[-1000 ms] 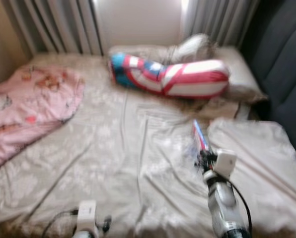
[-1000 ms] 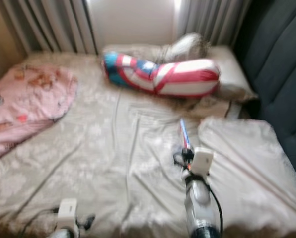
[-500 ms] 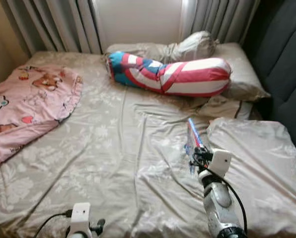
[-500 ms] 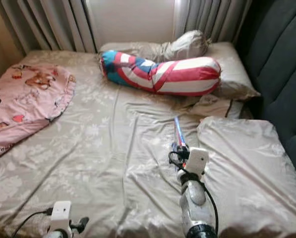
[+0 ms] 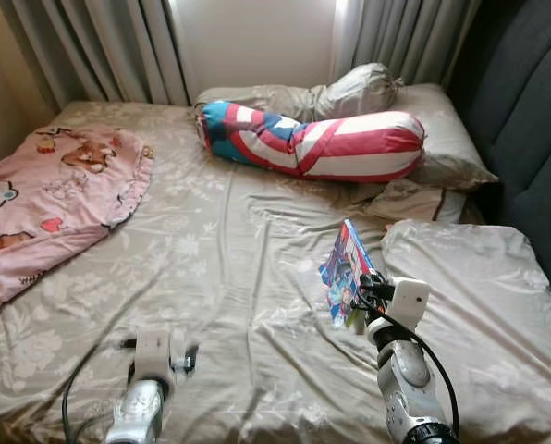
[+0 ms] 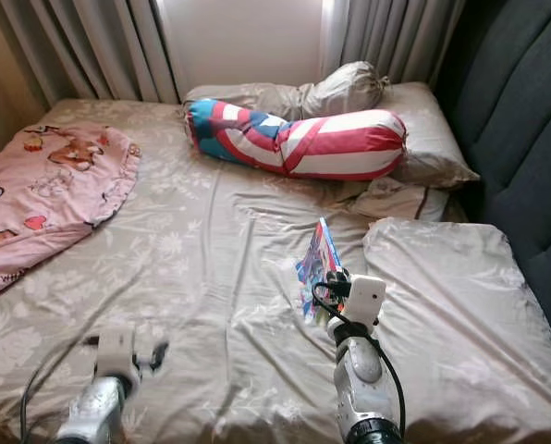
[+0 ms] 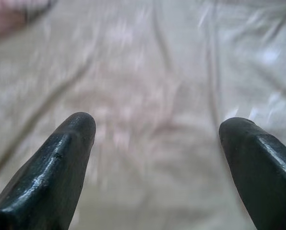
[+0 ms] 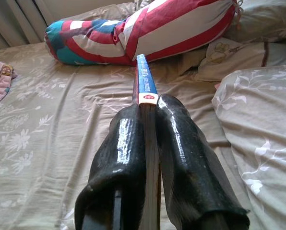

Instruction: Clean up the room

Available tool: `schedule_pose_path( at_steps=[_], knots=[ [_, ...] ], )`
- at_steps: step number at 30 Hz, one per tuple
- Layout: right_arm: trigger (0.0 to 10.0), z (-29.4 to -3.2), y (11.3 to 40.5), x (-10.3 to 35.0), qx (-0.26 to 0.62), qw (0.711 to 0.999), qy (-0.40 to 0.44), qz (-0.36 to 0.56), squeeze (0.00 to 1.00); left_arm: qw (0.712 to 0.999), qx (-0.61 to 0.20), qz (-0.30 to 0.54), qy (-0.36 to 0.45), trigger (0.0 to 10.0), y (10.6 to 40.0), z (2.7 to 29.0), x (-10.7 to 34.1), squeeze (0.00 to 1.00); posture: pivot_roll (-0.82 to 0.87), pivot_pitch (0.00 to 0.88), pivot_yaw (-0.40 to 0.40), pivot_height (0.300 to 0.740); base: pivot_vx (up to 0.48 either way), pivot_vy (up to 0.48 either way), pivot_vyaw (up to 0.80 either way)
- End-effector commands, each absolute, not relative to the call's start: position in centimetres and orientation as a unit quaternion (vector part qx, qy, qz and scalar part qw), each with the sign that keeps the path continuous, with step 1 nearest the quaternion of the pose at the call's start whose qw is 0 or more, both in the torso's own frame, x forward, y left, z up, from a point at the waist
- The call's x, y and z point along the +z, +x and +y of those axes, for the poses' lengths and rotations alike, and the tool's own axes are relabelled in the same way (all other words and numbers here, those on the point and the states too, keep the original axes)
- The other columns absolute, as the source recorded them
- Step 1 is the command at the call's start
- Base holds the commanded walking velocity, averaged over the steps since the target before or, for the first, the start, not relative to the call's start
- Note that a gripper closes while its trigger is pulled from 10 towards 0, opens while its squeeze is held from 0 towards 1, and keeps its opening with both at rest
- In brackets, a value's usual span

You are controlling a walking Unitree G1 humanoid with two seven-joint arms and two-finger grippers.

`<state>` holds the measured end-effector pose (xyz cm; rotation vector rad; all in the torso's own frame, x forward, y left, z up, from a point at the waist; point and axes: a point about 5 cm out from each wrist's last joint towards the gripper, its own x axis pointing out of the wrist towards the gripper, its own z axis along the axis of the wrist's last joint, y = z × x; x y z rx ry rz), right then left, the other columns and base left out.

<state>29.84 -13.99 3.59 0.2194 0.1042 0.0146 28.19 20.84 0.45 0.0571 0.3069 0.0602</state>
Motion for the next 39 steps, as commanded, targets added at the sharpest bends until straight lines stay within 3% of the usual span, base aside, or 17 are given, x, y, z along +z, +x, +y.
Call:
schedule_pose_path(
  at_steps=[1, 7, 16, 24, 34, 39],
  knots=[
    [10.0, -13.8, 30.0, 4.3, 0.018, 0.994, 0.108, 0.029, 0.0, 0.993, 0.016, 0.117, 0.026, 10.0, 28.1, 20.5, 1.0, 0.0, -0.08, 0.007, -0.023, 0.74, 0.0, 0.0, 0.0],
    [10.0, -13.6, 29.9, 4.3, 0.025, 0.994, 0.105, 0.029, 0.0, 0.998, 0.023, 0.052, 0.026, 10.0, 27.9, 20.9, 2.4, 0.0, -0.07, 0.0, -0.026, 0.74, 0.0, 0.0, 0.0],
    [10.0, -13.7, 29.9, 3.8, 0.017, 0.994, 0.091, 0.05, 0.0, 1.0, -0.005, 0.012, 0.008, 10.0, 28.4, 18.6, 3.9, 0.0, -0.07, 0.0, -0.014, 0.74, 0.0, 0.0, 0.0],
    [10.0, -13.5, 29.9, 3.9, 0.021, 0.994, 0.101, 0.044, 0.0, 1.0, -0.017, -0.005, 0.01, 10.0, 28.6, 18.2, 5.3, 0.0, -0.06, 0.0, -0.015, 0.69, 0.0, 0.0, 0.0],
    [10.0, -13.5, 29.8, 3.7, 0.019, 0.993, 0.101, 0.055, 0.0, 1.0, -0.014, -0.008, 0.009, 10.0, 28.6, 18.3, 6.2, 0.0, -0.05, 0.028, -0.014, 0.69, 0.0, 0.0, 0.0],
    [10.0, -13.1, 29.9, 3.7, 0.031, 0.992, 0.11, 0.058, 0.0, 1.0, -0.016, -0.006, 0.007, 10.0, 28.6, 18.2, 6.5, 0.0, -0.05, 0.036, -0.012, 0.652, 0.0, 0.0, 0.0]
  ],
)
